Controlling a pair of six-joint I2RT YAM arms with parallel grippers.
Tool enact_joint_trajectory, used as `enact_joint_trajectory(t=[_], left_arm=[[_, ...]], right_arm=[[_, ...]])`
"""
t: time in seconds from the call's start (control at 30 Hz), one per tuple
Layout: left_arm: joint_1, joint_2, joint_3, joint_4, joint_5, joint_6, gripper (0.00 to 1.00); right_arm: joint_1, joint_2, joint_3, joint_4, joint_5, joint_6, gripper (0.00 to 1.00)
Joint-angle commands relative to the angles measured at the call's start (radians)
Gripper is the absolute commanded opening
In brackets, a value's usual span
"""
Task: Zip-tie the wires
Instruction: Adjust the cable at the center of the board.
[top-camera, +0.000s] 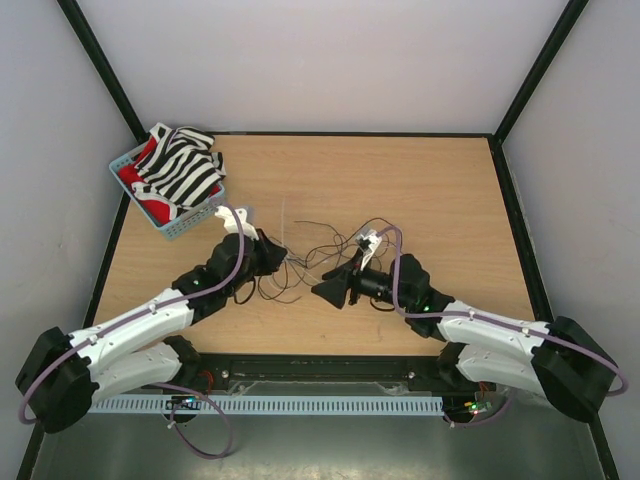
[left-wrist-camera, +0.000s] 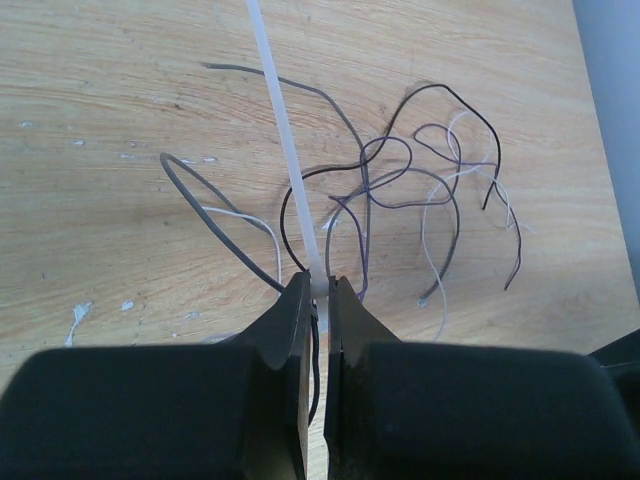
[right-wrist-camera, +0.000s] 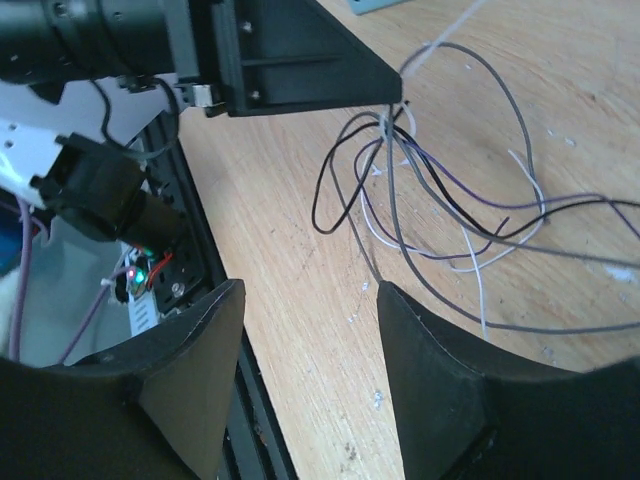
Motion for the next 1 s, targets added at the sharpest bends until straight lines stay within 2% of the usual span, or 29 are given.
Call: enact_joint_trajectory(t=[0.0,0.3,0.83,0.9,0.97], left_arm=[[-0.012,0.021,0.054,-0.016,-0.079,-0.126,0.00],[-0.030,0.034,0.088,-0.016,-0.067,-0.150,0.00],[-0.034,0.019,0.096,-0.016,-0.029,-0.191,0.00],[-0.034,0.018,0.097,-0.016,-0.025,-0.193,0.00],[-0.036,0.019,0.099,-0.016,-0.021,-0.191,0.00]], right_arm=[[0.039,0.053,-0.011,0.133,0.183,0.154,0.66],[0.070,0.267,0.061,0.240,0.120,0.208,0.62],[0.076,0.450,0.176,0.273,0.084,0.200,0.54],[0.077,0.463,0.179,0.281,0.084,0.199,0.50],[0.078,0.473,0.181,0.288,0.082,0.198,0.41]])
